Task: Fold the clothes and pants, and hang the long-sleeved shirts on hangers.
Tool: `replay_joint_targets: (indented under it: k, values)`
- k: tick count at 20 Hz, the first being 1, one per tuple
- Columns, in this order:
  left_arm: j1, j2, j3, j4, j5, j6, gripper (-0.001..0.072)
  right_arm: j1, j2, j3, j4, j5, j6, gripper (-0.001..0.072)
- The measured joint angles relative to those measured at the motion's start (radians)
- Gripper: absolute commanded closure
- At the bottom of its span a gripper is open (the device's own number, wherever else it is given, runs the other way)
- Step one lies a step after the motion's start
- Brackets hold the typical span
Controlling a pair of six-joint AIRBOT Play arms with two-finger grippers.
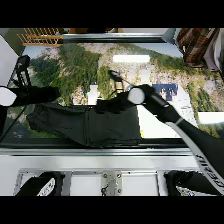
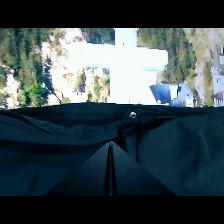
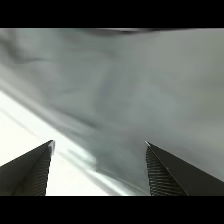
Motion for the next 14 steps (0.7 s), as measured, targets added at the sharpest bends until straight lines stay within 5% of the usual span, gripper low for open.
replay_joint_targets:
  k: [3, 6, 10, 14]
  values:
    - [-0.053, 0.059, -0.1, -0.003, 0.012, -0.001, 0.0691, -0.219, 0.18, -0.252, -0.056, 0.06, -0.05, 0.0095]
    - [-0.12, 0.103, -0.175, -0.004, 0.027, -0.011, 0.069, -0.469, 0.287, -0.504, -0.035, 0.063, -0.153, -0.0008]
    - [-0.209, 0.133, -0.225, -0.006, 0.05, -0.026, 0.069, -0.692, 0.262, -0.705, 0.172, 0.005, -0.412, -0.0008]
    - [-0.267, 0.141, -0.238, -0.006, 0.064, -0.042, 0.069, -0.712, 0.128, -0.761, 0.452, -0.045, -0.67, -0.0008]
